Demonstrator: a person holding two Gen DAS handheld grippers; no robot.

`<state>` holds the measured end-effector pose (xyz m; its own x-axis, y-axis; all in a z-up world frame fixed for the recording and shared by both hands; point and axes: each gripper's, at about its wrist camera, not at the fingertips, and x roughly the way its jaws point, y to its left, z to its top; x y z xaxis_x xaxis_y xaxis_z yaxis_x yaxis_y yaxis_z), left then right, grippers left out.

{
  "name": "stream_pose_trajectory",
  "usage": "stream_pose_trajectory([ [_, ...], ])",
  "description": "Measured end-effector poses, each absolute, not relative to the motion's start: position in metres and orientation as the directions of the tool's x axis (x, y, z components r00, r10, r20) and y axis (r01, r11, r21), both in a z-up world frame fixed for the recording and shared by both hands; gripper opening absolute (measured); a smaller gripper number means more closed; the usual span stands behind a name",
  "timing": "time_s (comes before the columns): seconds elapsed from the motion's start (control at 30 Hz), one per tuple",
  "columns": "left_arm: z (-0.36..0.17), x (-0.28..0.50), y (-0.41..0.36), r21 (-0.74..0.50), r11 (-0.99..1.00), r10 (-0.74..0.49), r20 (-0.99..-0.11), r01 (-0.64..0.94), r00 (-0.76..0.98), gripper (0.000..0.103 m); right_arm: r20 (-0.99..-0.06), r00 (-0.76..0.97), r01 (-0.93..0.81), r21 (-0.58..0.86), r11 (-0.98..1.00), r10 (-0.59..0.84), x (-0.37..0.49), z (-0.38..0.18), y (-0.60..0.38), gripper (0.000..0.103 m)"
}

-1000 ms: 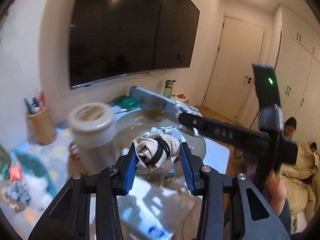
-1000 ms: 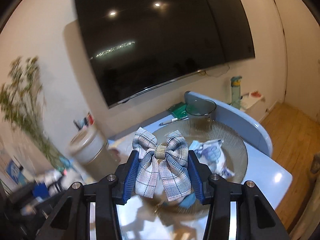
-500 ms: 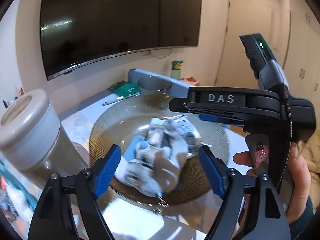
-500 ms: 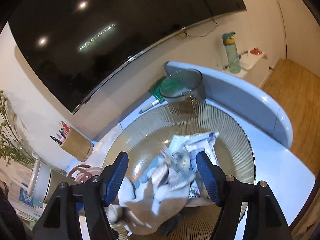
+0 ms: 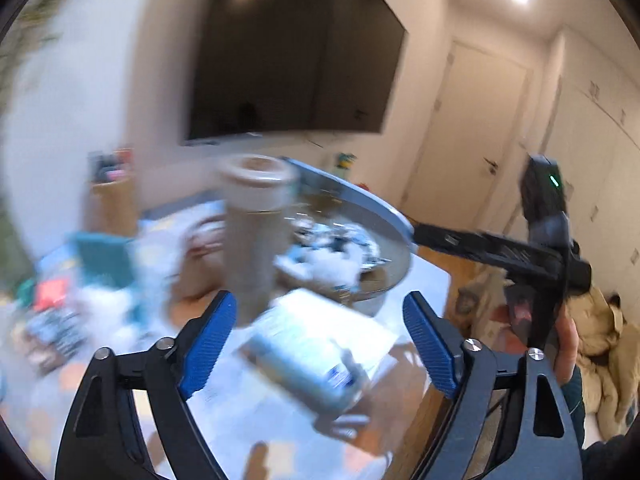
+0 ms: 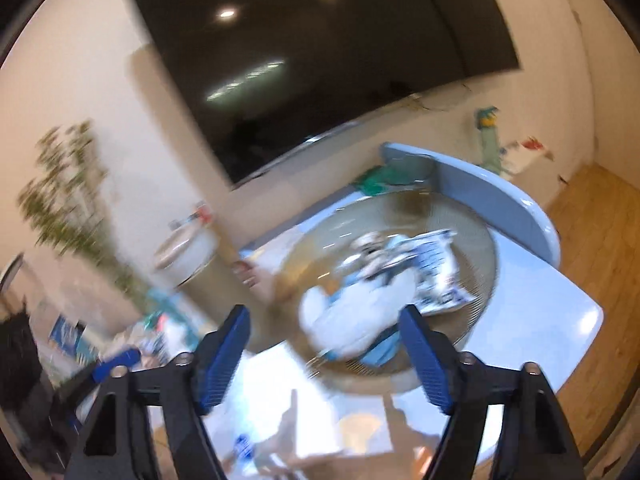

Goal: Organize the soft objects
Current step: 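Return both grippers to the bed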

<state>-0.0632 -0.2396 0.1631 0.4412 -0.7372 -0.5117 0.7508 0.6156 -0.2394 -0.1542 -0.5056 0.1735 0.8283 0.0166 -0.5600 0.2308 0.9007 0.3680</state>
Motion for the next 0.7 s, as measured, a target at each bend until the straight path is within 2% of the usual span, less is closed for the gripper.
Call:
stream_pose_trajectory([
  [0.1, 0.168, -0.067, -0.176, -0.239, 0.706, -0.679, -0.494, 0.666, 0.543, 0.098, -0.52, 0.849, 0.107, 0.346, 0.932, 0.095, -0.16, 0.183, -0.46, 0.084],
  [0.27, 0.161, -0.063, -0.072, -0.238, 0.845, -0.527, -0.518, 0.478, 0.674, 0.1, -0.511, 0.834, -0.062, 0.285, 0.957, 0.206, -0.14, 0.194, -0.374, 0.089],
  [0.4, 0.153, -0.048, 0.006, -0.218, 0.939, -0.343, -0.55, 0.266, 0.762, 0.1, -0.547, 0.784, -0.185, 0.245, 0.952, 0.293, -0.104, 0.186, -0.309, 0.09],
  [0.5, 0.141, -0.029, 0.05, -0.184, 0.972, -0.226, -0.595, 0.143, 0.772, 0.1, -0.61, 0.727, -0.249, 0.195, 0.949, 0.316, -0.066, 0.172, -0.257, 0.09],
  [0.63, 0.124, -0.014, 0.087, -0.147, 0.985, -0.16, -0.637, 0.086, 0.754, 0.1, -0.687, 0.651, -0.303, 0.155, 0.94, 0.323, -0.027, 0.146, -0.204, 0.09],
  [0.7, 0.118, -0.005, 0.098, -0.116, 0.991, -0.121, -0.642, 0.06, 0.757, 0.1, -0.713, 0.595, -0.34, 0.194, 0.92, 0.37, -0.006, 0.131, -0.183, 0.09],
])
